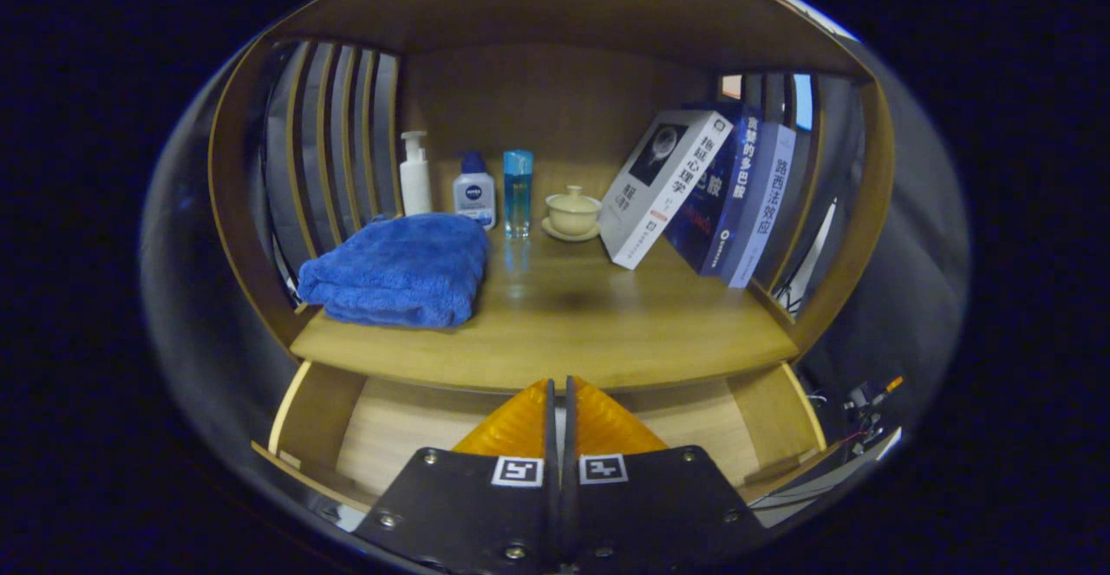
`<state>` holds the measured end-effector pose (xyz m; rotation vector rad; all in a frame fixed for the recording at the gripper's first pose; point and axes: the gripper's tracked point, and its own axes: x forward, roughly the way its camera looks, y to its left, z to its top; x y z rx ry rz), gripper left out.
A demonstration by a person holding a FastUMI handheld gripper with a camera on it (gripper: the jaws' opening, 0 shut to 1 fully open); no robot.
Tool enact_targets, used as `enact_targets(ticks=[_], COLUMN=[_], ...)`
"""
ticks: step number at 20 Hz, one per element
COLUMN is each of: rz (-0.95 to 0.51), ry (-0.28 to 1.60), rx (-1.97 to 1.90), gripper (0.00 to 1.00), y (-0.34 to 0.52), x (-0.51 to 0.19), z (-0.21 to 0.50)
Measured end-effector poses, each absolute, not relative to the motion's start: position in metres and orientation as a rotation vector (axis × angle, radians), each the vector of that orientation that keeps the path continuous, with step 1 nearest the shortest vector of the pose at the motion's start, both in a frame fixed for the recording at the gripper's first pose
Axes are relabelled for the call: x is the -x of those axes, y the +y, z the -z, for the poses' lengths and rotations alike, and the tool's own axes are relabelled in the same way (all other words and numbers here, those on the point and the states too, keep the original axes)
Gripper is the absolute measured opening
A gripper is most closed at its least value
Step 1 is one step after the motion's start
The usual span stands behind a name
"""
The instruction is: Pull open the drawer, take out the items inside it, and place them on the countertop above the cabinet.
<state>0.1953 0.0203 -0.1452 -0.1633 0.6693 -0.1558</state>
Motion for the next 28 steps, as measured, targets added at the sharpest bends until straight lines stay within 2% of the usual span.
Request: enact_targets(ticks=[3, 4, 5, 6, 7, 10, 16, 21, 28], rz=[0.222, 0.248, 0.259, 0.262, 0.267, 0.283, 0.273, 0.206, 0.113], ry=[0.747, 0.767, 0.781, 0.796, 0.809, 0.863, 0.959, 1.051, 1.023], rx=[0.178, 0.193, 0.203, 0.203, 0.2, 0.211, 0.351, 0.527, 0.565], gripper=[0.01, 0.07, 0.15, 0.29, 0.3, 0.58, 0.61, 0.64, 0.64], y=[0.008, 0.005, 0.005, 0.007, 0.008, 0.012, 0.008, 0.002, 0.013], x=[-0.186, -0.179, -0.178, -0.176, -0.175, -0.169, -0.163, -0.161, -0.174], z=[0.169, 0.171, 0.176, 0.181, 0.187, 0.202, 0.231, 0.258, 0.266])
